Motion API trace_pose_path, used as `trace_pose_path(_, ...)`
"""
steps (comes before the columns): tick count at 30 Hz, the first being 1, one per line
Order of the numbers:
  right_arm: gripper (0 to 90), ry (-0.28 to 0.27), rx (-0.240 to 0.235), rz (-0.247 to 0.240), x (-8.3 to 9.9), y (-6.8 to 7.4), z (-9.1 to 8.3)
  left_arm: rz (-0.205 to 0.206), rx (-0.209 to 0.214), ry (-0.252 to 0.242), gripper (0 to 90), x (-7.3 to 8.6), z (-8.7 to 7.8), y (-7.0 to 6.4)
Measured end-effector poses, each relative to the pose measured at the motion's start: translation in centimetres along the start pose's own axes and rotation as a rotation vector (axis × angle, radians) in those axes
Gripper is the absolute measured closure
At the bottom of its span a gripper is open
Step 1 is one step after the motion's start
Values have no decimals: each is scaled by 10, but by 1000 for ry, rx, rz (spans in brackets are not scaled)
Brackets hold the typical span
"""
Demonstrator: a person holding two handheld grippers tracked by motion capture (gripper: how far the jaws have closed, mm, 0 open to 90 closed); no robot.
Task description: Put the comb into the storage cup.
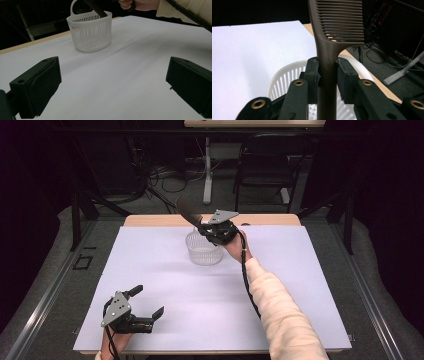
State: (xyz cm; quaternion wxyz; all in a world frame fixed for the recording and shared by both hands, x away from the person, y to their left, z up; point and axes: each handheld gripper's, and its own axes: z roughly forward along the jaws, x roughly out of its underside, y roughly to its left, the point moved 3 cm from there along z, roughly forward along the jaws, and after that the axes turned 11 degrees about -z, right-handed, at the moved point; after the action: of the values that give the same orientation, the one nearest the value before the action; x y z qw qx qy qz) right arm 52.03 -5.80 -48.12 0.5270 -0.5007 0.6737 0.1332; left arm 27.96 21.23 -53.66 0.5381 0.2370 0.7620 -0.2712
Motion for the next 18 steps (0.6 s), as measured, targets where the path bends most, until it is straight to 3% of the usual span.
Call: trace_pose_path(18, 723, 50, -36, -14, 7, 2, 6, 1, 0, 1, 0, 0, 0, 0)
